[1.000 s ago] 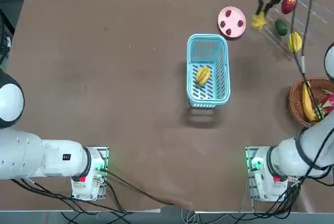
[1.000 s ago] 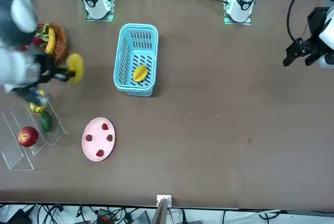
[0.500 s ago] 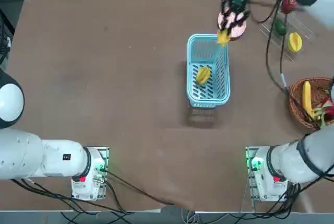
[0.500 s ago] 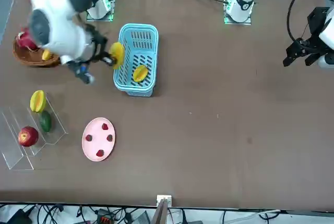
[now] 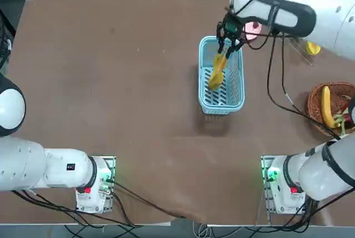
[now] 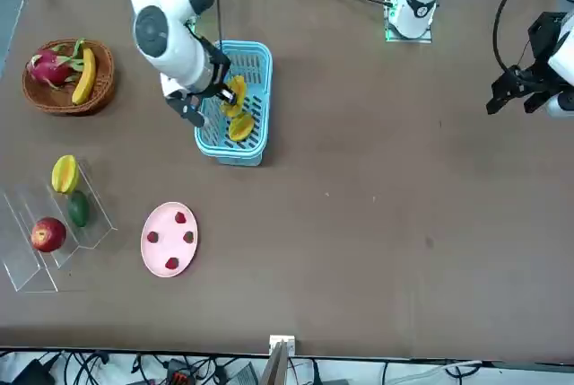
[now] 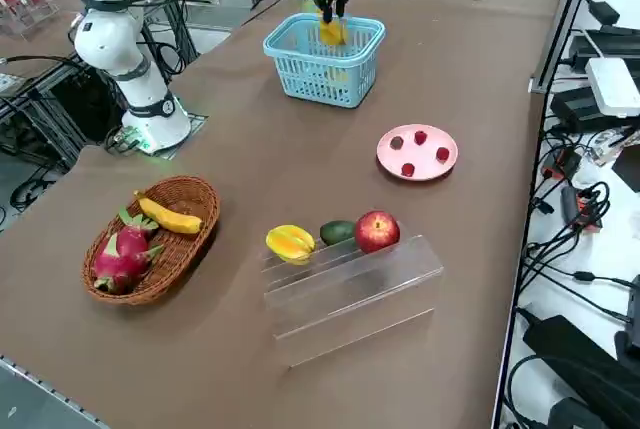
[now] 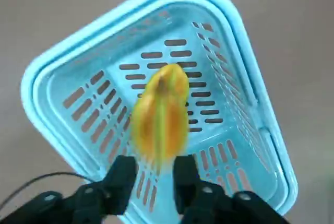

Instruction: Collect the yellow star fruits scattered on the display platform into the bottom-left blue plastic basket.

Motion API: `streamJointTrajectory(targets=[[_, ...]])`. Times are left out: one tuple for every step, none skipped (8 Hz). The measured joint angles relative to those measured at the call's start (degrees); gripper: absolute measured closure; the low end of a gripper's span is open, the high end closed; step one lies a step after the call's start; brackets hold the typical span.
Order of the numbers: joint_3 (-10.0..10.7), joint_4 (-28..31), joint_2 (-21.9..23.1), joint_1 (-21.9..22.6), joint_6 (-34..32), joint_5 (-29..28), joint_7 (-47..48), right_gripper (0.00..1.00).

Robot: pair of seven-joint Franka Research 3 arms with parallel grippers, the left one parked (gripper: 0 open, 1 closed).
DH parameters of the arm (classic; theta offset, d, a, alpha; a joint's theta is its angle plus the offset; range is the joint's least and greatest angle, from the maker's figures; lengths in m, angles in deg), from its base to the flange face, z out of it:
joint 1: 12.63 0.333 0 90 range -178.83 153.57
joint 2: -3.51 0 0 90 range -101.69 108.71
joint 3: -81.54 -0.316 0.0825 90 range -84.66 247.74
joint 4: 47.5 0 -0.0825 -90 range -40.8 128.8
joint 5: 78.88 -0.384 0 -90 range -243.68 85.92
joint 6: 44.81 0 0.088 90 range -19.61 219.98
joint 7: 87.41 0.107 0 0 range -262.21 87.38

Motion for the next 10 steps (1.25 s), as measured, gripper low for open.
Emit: streamJointTrajectory(targets=[[0.46, -0.04, 0.19, 0.01, 0.01, 1.13, 0.59, 0.32], [1.27, -0.12, 0.63, -0.19, 0.0, 2.9, 0.88, 0.14], [2.07, -0.6, 1.19, -1.26, -0.34, 6.98, 0.92, 0.0], [2.6, -2.22, 1.53, -3.34, -2.05, 12.21, 0.63, 0.0], [3.22, -4.6, 1.64, -6.68, -5.26, 15.44, -2.36, 0.0], [3.74, -6.3, 1.69, -11.01, -7.8, 16.39, -8.41, 0.0], [4.18, -7.51, 1.73, -16.24, -9.01, 16.98, -16.54, 0.0], [4.44, -8.61, 1.74, -22.77, -9.33, 17.32, -26.46, 0.0], [4.64, -9.61, 1.69, -29.8, -9.41, 17.42, -37.35, 0.0], [4.85, -10.24, 1.27, -36.81, -9.26, 17.44, -48.4, 0.0]])
